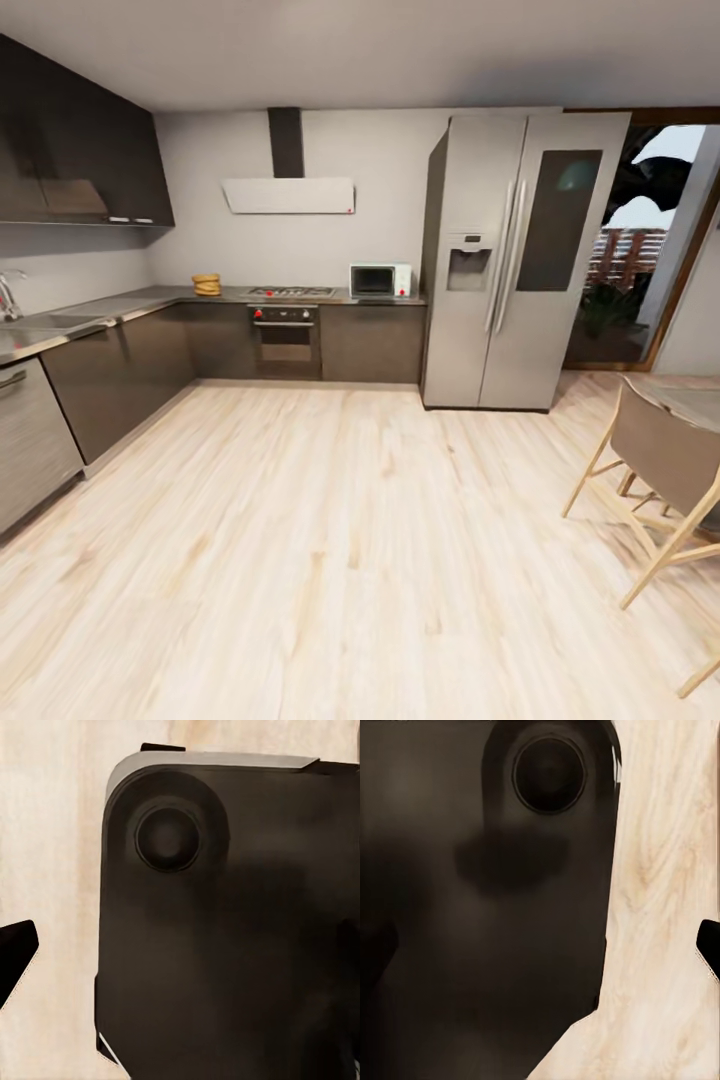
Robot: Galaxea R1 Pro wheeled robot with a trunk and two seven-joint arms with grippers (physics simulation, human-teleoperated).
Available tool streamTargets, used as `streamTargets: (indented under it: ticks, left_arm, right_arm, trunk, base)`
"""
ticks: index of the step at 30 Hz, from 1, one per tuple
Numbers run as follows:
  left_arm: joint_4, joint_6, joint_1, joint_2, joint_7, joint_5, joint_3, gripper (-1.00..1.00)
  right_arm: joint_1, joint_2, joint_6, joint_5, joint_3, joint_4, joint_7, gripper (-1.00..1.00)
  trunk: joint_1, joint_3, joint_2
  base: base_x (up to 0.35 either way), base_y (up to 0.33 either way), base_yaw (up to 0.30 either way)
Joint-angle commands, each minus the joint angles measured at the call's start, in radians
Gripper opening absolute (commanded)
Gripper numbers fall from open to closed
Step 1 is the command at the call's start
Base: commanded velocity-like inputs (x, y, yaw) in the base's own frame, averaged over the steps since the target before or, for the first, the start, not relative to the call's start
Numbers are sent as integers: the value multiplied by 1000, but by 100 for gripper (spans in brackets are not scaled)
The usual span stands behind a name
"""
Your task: In the kitchen, take the popcorn bag from the countertop, put it into the microwave, and heat it until the popcorn is cooked so the cooked popcorn ends up inside the bag.
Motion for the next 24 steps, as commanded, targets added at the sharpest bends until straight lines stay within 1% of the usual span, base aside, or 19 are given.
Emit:
streamTargets:
  ticks: [1, 8, 24]
  left_arm:
    - [0, -2, -1, -1, 0, 8, 0, 100]
    - [0, -2, 0, 0, 0, 9, 0, 100]
    - [0, -3, 0, 0, 0, 10, 0, 100]
  right_arm:
    - [0, 0, 0, 0, 1, 0, 0, 100]
    - [0, 0, 0, 0, 3, 0, 0, 100]
    - [0, -3, 0, 2, 6, -1, -1, 100]
  trunk:
    - [1, -1, 0]
    - [1, -1, 0]
    - [1, -1, 0]
  base:
    - [325, 0, 0]
    - [325, 29, 0]
    - [325, 103, 0]
